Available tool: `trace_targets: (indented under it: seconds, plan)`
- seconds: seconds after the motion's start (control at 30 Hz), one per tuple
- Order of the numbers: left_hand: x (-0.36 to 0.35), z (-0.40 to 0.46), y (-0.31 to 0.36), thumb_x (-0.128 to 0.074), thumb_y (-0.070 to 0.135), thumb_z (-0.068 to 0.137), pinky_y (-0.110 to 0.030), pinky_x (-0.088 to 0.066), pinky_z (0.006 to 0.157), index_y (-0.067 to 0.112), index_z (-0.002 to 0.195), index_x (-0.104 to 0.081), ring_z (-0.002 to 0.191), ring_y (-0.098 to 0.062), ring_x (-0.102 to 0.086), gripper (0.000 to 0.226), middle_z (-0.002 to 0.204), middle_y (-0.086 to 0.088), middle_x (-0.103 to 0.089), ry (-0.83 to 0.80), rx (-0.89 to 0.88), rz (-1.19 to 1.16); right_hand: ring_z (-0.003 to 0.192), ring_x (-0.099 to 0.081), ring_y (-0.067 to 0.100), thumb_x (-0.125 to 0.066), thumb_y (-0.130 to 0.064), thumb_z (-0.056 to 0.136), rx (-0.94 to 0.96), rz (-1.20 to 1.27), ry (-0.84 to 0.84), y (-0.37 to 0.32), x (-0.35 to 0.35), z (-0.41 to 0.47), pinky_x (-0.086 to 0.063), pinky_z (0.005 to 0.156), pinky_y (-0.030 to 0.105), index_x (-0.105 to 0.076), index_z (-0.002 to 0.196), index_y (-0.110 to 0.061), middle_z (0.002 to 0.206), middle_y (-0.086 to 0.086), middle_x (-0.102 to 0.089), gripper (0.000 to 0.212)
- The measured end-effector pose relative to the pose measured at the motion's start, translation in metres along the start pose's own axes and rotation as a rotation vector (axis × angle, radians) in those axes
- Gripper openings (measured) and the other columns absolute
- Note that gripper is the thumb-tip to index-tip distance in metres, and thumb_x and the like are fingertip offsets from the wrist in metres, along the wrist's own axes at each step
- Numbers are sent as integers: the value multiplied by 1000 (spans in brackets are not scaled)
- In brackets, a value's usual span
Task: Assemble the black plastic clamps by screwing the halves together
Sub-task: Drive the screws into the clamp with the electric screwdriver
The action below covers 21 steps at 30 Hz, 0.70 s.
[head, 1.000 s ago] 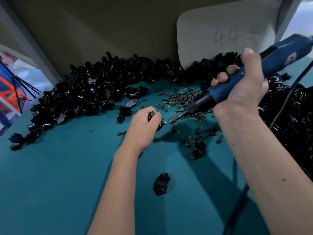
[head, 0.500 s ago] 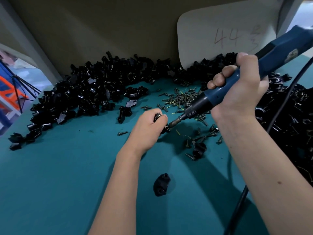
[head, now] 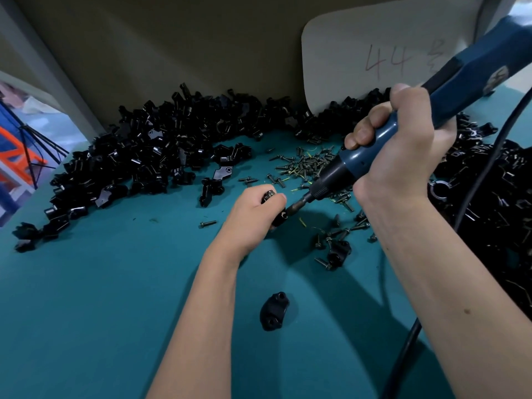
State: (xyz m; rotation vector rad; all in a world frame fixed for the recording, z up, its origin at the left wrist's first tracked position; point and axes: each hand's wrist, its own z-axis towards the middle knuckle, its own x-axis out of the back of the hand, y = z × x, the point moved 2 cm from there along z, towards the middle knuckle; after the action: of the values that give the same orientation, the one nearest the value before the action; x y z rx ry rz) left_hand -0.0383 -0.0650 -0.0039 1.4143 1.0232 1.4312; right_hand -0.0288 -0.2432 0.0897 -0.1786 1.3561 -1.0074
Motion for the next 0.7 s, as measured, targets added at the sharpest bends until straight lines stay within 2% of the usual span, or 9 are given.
trace_targets:
  seconds: [0.2, 0.37, 0.5, 0.7]
  plan:
    - [2, -1, -1, -57, 33, 82, -15, -35, 45, 27, 58, -36, 48, -9, -36, 32, 61, 6, -36, -16, 24, -110, 43, -37, 19, -52, 2, 92, 31, -2, -44, 1, -5, -3, -35, 50, 28, -41, 101, -5, 59, 6, -40, 15]
    - [2, -2, 0, -57, 33, 82, -13, -36, 46, 27, 57, -37, 51, -9, -39, 33, 67, 0, -38, -12, 21, -126, 43, -37, 20, -53, 1, 91, 43, -3, -55, 1, -7, -5, -35, 50, 28, -42, 93, -7, 61, 8, -39, 14]
    - [2, -2, -1, -58, 27, 90, -12, -37, 46, 27, 59, -37, 50, -7, -40, 38, 67, 0, -38, -27, 15, -122, 43, -37, 19, -53, 1, 92, 49, 7, -56, 3, -7, -6, -35, 49, 28, -42, 90, -8, 60, 7, -39, 14]
    - [2, -3, 1, -58, 34, 81, -13, -38, 48, 26, 61, -37, 55, -11, -41, 30, 76, -7, -39, -14, 21, -132, 42, -37, 18, -52, 3, 92, 71, -10, -61, 4, -7, -7, -35, 49, 28, -44, 81, -9, 59, 7, -39, 18]
